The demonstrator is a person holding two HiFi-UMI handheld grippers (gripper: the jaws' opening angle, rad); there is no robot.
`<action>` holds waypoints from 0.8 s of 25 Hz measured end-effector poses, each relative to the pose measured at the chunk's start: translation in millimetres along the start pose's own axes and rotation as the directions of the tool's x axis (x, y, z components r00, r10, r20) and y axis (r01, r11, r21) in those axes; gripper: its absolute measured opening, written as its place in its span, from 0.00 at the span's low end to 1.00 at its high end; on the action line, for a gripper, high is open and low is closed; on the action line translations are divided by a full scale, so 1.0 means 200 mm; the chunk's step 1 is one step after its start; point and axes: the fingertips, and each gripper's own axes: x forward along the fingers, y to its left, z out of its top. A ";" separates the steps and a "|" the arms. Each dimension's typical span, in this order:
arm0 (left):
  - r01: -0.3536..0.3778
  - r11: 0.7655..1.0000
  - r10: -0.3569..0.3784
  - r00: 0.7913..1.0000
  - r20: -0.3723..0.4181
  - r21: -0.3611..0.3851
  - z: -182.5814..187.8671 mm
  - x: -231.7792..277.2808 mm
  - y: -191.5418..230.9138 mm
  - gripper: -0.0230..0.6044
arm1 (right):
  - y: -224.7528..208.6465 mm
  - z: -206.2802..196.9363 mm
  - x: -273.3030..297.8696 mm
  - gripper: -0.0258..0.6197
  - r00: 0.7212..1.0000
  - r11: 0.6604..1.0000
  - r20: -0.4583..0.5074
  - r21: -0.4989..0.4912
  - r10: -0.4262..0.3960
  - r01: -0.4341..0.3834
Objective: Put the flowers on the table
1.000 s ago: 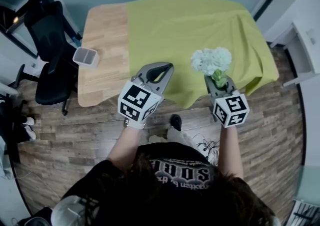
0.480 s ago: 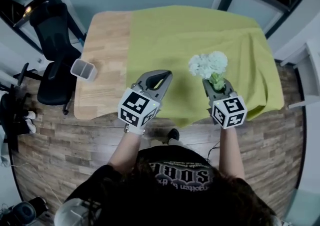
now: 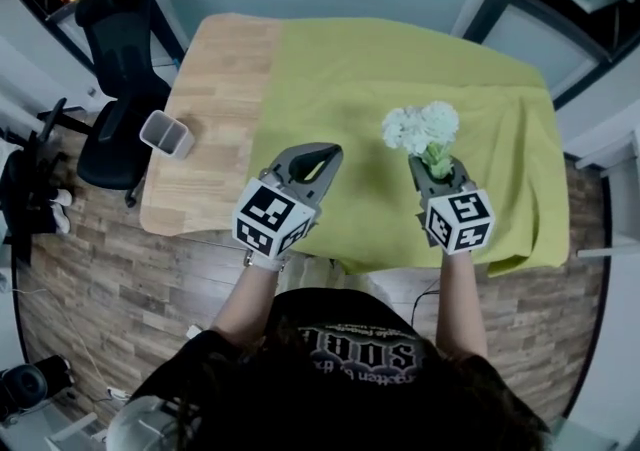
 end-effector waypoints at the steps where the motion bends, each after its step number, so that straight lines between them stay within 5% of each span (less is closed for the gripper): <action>1: -0.005 1.000 0.005 1.000 -0.005 -0.003 -0.01 0.01 0.02 0.03 | -0.01 0.00 0.03 0.13 1.000 1.000 -0.001 0.000 0.005 -0.005; 20: 0.051 0.999 -0.051 0.998 -0.033 0.002 0.02 0.35 0.39 0.03 | -0.34 -0.14 0.69 0.13 0.991 1.000 -0.133 0.015 -0.016 0.018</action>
